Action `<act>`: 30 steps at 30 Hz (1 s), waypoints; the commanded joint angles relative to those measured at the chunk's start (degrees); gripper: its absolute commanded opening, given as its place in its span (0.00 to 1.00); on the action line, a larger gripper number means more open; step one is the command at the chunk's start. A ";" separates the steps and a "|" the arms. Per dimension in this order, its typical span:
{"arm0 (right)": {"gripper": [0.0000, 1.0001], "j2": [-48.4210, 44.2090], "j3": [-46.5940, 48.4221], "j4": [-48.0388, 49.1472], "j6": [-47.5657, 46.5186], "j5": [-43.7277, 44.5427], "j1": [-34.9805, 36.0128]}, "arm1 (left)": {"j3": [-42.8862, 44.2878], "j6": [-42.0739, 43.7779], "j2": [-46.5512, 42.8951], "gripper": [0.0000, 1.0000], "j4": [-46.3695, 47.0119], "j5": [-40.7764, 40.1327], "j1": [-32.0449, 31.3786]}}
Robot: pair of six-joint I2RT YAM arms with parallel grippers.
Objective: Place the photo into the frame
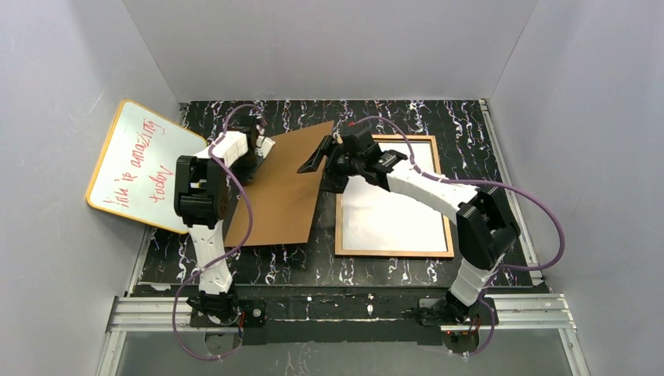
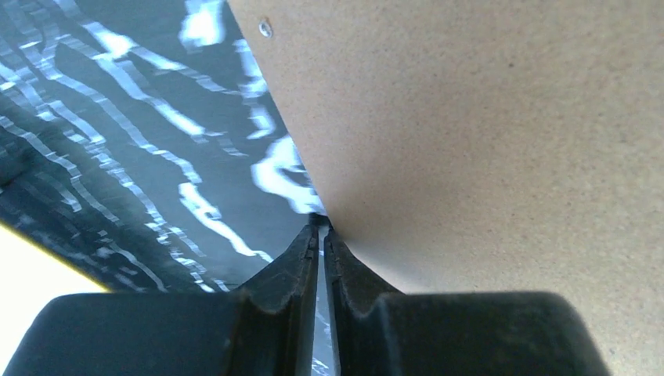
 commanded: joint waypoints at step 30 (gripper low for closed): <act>0.01 0.34 11.31 -3.96 6.27 -4.22 -9.50 | -3.01 24.60 -45.26 0.85 -16.82 43.83 -6.97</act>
